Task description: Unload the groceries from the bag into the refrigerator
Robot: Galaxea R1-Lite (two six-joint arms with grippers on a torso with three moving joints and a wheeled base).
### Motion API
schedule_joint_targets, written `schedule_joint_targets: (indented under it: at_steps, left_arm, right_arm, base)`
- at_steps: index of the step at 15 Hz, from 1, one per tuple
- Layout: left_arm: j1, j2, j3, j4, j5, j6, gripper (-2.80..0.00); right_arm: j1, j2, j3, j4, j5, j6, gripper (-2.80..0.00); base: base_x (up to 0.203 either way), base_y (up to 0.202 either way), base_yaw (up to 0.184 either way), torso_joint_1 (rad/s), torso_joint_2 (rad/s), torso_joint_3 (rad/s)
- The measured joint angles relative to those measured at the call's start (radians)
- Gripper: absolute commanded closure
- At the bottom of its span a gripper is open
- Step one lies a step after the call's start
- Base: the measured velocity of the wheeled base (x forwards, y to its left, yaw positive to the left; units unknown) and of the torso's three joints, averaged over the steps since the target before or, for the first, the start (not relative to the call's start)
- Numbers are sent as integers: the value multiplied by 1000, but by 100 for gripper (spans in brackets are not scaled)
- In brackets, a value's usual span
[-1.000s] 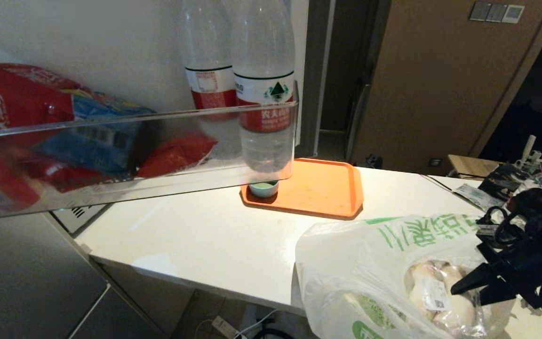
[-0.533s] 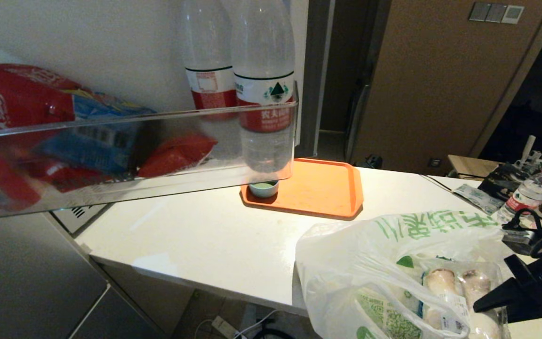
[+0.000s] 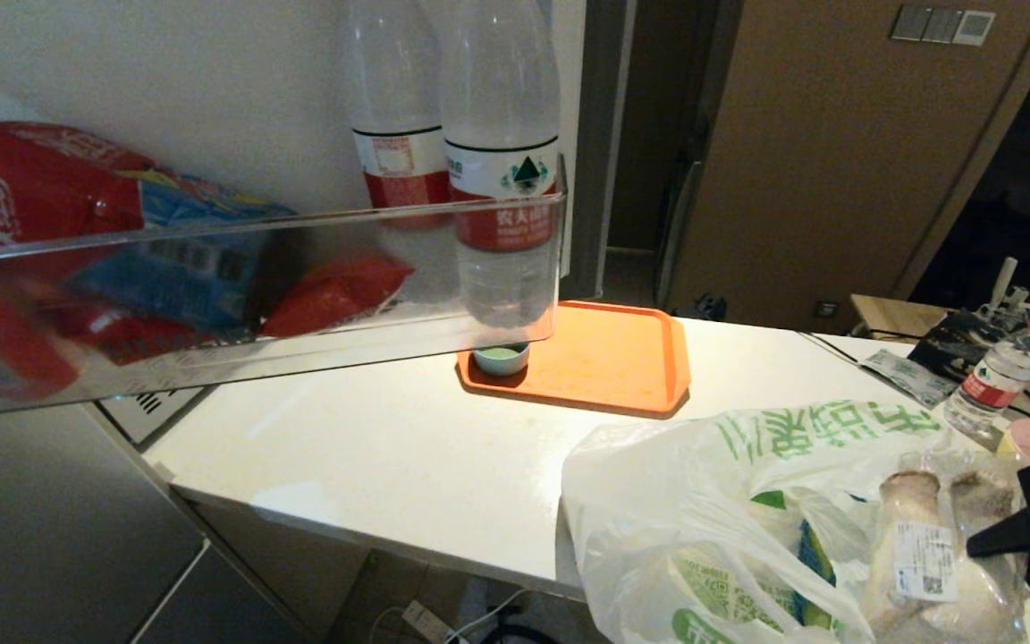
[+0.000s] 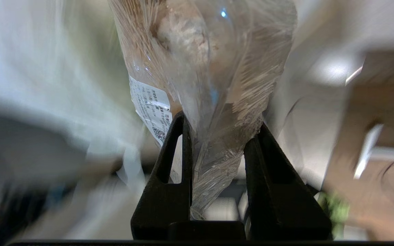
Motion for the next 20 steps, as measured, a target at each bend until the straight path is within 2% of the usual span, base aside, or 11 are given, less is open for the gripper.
schedule_joint_targets:
  at_steps: [2,5,8,11,13,15,17,20]
  left_arm:
    - [0,0,0,0,2,0,0]
    - [0,0,0,0,2,0,0]
    - [0,0,0,0,1,0,0]
    - [0,0,0,-1,1,0,0]
    - [0,0,0,-1,1,0,0]
    - [0,0,0,-1,1,1,0]
    - [0,0,0,-1,1,1,0]
    - [0,0,0,-1,1,1,0]
  right_arm:
    - [0,-38,16,-118,-137,65,0]
    - [0,-110,85,-301,-292,82,0]
    - [2,-214,217,-458,-396,62,0]
    - [3,-330,425,-673,-473,-10,0]
    - [4,-441,585,-823,-480,-83,0]
    - [5,-580,736,-911,-432,-148,0]
    - [5,-726,850,-917,-349,-220,0]
    - [5,-952,952,-831,-270,-322,0]
  base:
    - [0,0,0,0,0,0]
    - [0,0,0,0,0,0]
    - [0,0,0,0,0,0]
    - [0,0,0,0,0,0]
    - [0,0,0,0,0,0]
    - [0,0,0,0,0,0]
    - [0,0,0,0,0,0]
    - [0,0,0,0,0,0]
